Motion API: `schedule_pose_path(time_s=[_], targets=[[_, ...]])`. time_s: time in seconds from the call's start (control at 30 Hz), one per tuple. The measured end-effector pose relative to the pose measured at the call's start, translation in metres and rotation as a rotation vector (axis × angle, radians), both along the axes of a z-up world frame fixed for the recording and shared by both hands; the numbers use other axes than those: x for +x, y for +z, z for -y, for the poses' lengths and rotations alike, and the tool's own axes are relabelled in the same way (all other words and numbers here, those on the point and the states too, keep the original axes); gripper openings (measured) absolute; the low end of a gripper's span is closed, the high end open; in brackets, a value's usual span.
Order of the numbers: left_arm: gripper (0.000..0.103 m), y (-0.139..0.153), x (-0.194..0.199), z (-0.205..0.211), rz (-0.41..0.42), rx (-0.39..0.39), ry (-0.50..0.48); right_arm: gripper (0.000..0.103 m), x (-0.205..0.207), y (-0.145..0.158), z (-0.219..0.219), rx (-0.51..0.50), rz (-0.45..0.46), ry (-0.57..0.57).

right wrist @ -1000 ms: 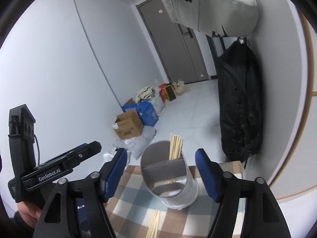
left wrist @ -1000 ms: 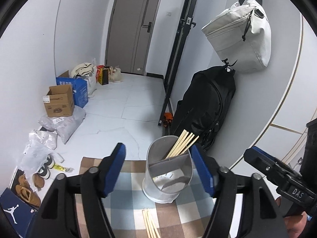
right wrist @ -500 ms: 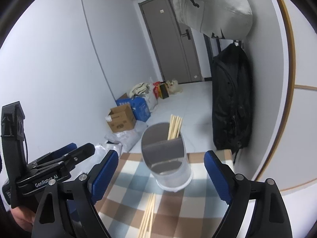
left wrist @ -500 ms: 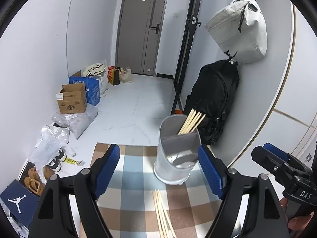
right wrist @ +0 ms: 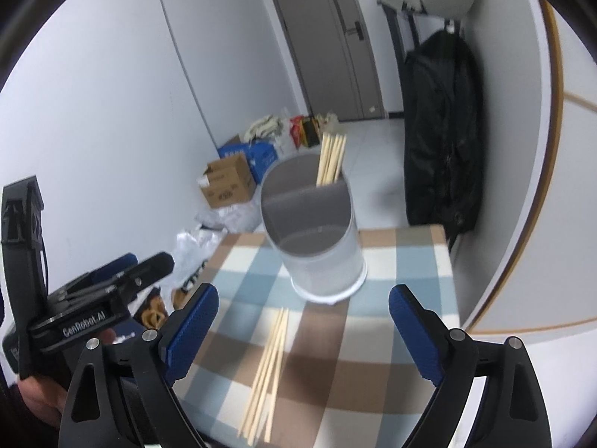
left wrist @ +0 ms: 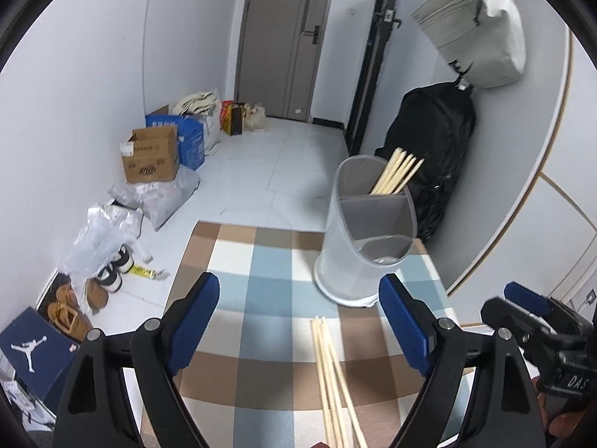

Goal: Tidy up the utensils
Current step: 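Lower the right gripper onto the chopstick pile and close on one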

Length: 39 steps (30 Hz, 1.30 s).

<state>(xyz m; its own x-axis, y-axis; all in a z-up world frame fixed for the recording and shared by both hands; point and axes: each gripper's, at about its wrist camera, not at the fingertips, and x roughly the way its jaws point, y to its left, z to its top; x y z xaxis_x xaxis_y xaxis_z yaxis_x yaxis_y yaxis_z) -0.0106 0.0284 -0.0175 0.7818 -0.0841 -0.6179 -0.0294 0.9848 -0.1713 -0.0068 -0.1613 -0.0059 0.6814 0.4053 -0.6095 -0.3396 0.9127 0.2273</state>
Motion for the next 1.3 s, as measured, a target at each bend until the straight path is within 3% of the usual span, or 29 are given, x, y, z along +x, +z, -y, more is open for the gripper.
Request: schedule_pose_path(time_s=[0.4, 0.77, 0.83, 0.9, 1.3], targets=[[0.084, -0.036, 0.010, -0.032, -0.075, -0.064, 0.100, 0.090, 0.021, -0.070, -0.027, -0.065, -0.190, 0.074], [0.084, -0.040, 0.016, -0.045, -0.093, -0.019, 0.141, 0.059, 0.044, -0.116, -0.059, -0.150, -0.312, 0.121], [0.084, -0.042, 0.018, -0.050, -0.109, -0.025, 0.148, 0.039, 0.048, -0.123, -0.066, -0.173, -0.336, 0.136], [0.084, -0.044, 0.019, -0.054, -0.121, -0.031, 0.157, 0.027, 0.052, -0.131, -0.073, -0.203, -0.363, 0.148], [0.084, -0.043, 0.021, -0.065, -0.140, -0.059, 0.180, 0.021, 0.059, -0.140, -0.096, -0.305, -0.345, 0.163]])
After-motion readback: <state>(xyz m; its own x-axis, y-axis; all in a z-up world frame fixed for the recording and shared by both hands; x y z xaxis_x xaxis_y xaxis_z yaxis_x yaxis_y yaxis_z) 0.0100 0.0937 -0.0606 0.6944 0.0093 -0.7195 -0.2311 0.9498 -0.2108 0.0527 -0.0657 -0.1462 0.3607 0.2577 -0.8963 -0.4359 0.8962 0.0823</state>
